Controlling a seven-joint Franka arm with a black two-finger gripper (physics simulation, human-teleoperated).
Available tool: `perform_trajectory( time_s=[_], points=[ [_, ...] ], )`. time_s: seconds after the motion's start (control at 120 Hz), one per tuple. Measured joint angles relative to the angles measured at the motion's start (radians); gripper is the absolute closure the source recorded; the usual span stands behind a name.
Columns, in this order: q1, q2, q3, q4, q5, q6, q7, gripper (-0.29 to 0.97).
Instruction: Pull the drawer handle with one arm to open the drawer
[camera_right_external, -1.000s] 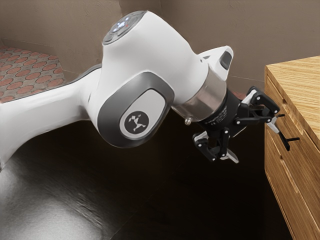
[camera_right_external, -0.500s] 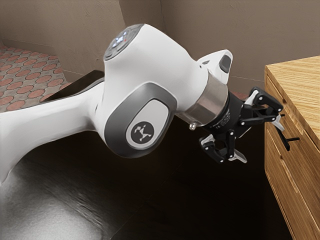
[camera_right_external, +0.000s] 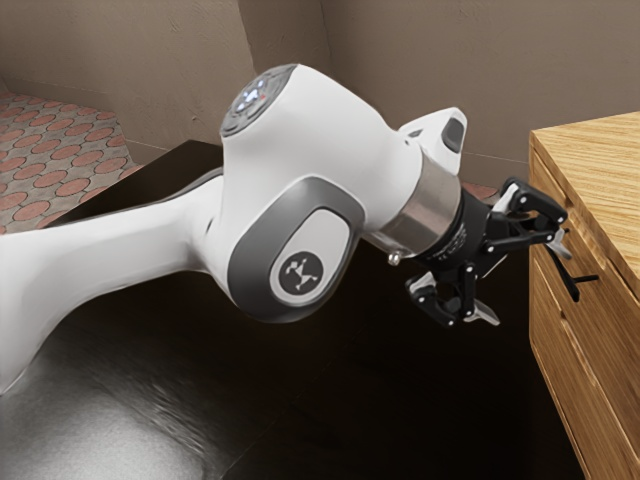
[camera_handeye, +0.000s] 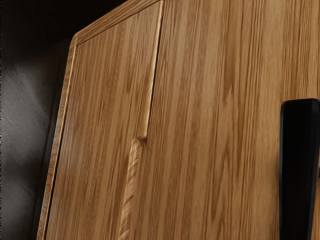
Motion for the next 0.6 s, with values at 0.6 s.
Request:
perform_trajectory(
  time_s=[0.6],
  points=[
    [-0.007, -0.119, 0.04, -0.127, 0.005, 0.009, 0.004, 0.0]
  ],
)
